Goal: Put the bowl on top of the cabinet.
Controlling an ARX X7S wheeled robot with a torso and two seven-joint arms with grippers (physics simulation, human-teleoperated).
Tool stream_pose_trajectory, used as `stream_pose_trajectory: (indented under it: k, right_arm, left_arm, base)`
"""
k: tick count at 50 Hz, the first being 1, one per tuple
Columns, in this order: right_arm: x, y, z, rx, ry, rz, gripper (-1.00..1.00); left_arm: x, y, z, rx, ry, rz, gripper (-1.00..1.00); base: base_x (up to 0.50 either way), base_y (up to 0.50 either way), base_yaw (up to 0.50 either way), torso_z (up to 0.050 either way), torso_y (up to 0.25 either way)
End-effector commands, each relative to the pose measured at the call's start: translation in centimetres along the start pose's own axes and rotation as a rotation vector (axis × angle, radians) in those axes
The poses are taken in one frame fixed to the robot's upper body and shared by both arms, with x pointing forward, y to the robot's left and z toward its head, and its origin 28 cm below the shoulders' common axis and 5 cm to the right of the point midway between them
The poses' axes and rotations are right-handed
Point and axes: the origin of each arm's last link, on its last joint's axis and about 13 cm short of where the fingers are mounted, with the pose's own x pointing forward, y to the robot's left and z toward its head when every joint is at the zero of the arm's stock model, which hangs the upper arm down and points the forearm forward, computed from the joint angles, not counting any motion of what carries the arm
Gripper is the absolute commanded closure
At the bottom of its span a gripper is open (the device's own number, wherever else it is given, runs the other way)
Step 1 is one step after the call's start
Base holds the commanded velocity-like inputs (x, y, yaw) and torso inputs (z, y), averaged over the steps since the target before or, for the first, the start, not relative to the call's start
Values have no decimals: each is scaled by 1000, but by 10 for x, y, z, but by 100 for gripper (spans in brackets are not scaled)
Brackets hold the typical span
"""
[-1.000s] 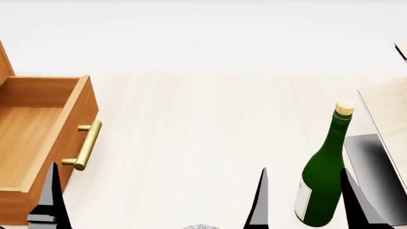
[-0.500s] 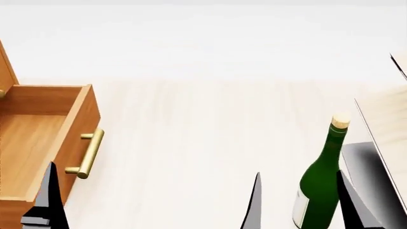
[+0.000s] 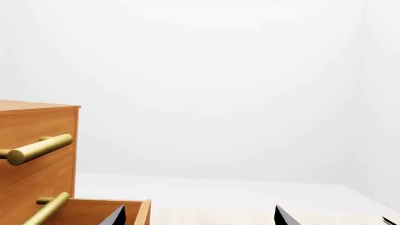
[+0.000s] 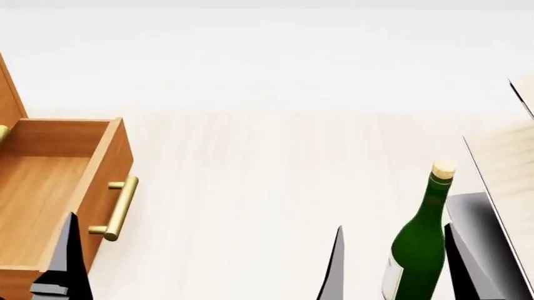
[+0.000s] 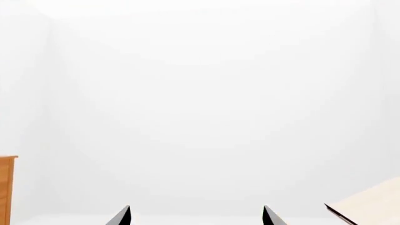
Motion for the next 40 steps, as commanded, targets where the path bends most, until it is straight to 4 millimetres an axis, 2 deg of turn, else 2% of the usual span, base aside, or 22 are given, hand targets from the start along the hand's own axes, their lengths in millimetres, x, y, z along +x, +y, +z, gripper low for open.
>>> stream_pose_trajectory:
  k: [1,10,26,40]
  right_arm:
    - [0,0,1,1,-4,1,-100]
    - [-1,0,1,0,-5,2,-100]
    - [0,0,0,-3,-6,2,-100]
    - [1,-3,2,0,-14,-13,-100]
  left_arm:
    - [0,-1,1,0,7,-13,-100]
    - [2,0,-2,17,29,8,-100]
    - [6,6,5,-39,39,15,-100]
    - [4,5,5,-21,24,1,-100]
  base:
    - [0,0,0,50,0]
    - [0,0,0,49,0]
    - [0,0,0,0,0]
    - [0,0,0,0,-248]
